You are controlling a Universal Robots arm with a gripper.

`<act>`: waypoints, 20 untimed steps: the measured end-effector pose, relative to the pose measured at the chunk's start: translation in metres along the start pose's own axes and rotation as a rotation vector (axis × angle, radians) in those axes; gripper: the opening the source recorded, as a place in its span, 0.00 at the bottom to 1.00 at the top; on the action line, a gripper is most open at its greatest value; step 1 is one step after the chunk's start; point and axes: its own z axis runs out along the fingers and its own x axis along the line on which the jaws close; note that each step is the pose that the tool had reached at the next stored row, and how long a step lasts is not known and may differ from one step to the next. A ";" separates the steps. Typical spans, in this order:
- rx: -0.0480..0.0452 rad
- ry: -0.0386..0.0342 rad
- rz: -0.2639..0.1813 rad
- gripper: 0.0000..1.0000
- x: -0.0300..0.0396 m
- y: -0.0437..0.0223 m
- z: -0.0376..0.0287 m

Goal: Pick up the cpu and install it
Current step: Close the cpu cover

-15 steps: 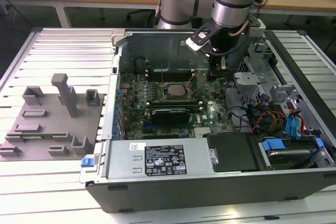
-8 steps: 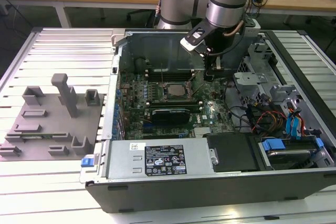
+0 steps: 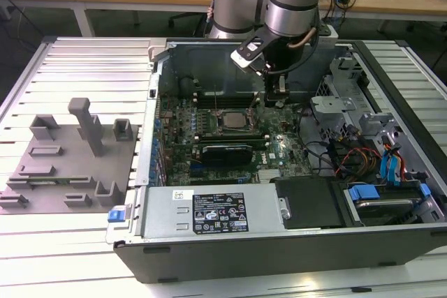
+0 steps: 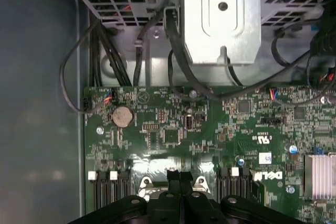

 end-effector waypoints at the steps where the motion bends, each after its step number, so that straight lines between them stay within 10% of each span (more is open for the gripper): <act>1: 0.0000 0.0000 0.000 0.11 0.0000 -0.0025 0.0000; 20: -0.0001 0.0001 0.000 0.11 -0.0005 -0.0376 0.0064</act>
